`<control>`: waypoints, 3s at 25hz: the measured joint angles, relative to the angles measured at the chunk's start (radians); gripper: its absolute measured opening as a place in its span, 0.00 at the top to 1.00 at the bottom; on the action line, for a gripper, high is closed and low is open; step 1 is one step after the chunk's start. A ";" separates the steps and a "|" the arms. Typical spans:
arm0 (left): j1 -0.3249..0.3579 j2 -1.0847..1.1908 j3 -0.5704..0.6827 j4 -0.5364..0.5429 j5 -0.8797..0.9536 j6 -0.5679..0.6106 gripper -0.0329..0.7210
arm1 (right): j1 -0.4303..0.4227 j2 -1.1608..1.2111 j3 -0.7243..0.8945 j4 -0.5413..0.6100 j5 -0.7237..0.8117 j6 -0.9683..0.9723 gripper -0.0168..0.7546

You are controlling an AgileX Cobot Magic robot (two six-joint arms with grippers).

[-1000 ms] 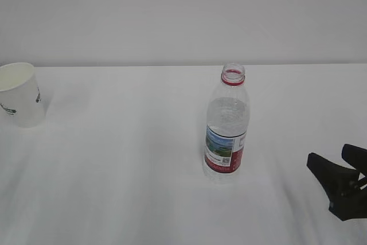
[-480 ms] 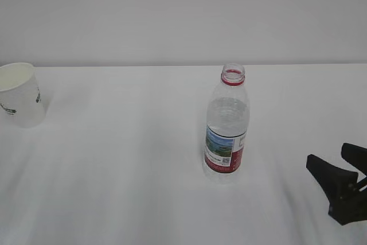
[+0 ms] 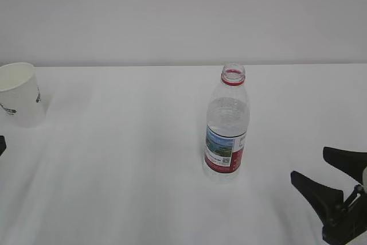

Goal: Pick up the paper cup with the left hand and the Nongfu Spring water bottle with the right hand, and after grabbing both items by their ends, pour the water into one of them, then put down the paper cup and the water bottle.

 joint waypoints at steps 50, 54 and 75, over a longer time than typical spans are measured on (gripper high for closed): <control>0.000 0.000 0.000 0.046 -0.004 0.003 0.17 | 0.000 0.392 -0.394 -0.340 -0.004 0.151 0.13; 0.000 0.000 0.000 0.046 -0.004 0.003 0.17 | 0.000 0.408 -0.418 -0.369 -0.004 0.167 0.13; 0.000 0.000 0.000 0.046 -0.004 0.003 0.17 | 0.065 0.448 -0.586 -0.455 0.056 0.247 0.13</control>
